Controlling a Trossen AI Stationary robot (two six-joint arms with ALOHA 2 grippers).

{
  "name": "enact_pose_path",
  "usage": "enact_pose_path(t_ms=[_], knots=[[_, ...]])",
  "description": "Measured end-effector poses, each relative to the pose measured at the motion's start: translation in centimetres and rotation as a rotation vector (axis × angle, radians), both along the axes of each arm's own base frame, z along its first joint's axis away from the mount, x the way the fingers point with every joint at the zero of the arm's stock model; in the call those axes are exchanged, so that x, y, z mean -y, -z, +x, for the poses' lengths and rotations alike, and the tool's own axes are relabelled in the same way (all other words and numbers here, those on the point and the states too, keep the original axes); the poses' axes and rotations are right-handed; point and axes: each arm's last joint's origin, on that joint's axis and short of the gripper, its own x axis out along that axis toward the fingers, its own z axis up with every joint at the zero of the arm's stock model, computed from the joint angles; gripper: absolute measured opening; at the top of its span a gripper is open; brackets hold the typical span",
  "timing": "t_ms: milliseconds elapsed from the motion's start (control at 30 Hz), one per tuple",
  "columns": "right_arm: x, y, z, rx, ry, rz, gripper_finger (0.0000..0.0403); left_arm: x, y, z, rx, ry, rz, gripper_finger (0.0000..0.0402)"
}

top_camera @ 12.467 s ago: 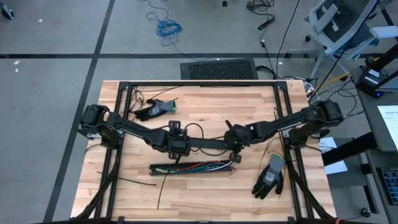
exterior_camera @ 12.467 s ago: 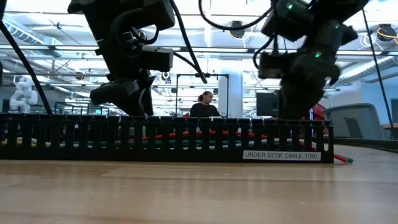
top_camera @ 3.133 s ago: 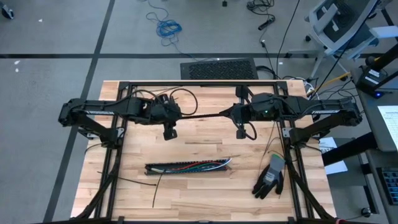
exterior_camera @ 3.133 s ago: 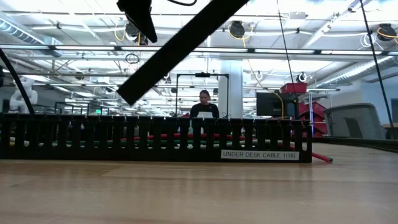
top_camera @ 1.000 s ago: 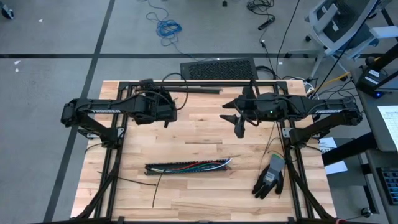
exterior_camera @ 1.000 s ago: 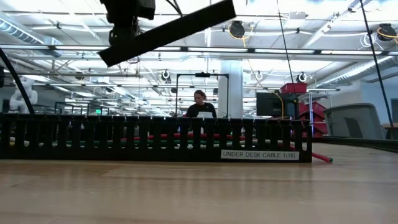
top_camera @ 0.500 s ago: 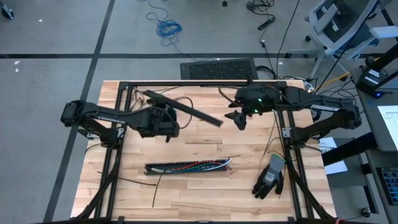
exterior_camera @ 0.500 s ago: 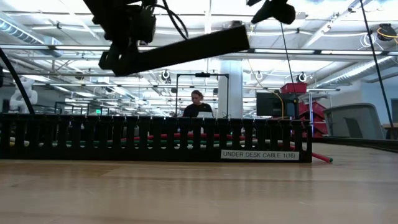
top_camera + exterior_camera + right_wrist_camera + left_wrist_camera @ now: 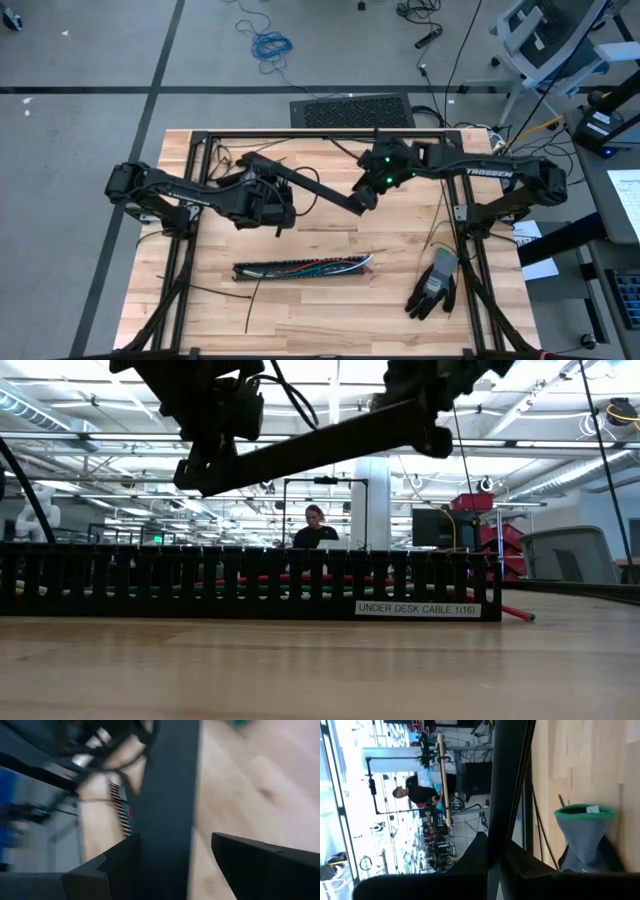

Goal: Ziptie cables
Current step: Close the black cable duct

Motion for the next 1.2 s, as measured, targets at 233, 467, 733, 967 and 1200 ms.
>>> enact_pose_path(t_ms=[233,467,733,967,1200], knots=[[-0.1,2.5,-0.2,0.019,0.023,0.054,0.0238,0.0,0.2,-0.3,-0.025,0.001,-0.022,0.0018],[0.1,0.8,-1.5,0.059,0.169,-0.072,0.0238,-0.5,0.0,-0.6,0.015,-0.035,-0.033,0.0018],[-1.0,-2.7,-6.0,0.115,0.179,-0.341,0.0238,-1.4,0.0,-2.0,-0.008,-0.116,-0.065,0.0018],[-5.0,-2.1,-6.7,-0.038,0.146,-0.672,0.0238,-2.1,-0.8,-2.3,0.033,-0.145,-0.090,0.0018],[-7.8,1.4,-1.7,-0.129,0.109,-0.952,0.0238,-2.5,-1.7,-1.9,0.023,-0.135,-0.097,0.0018]])
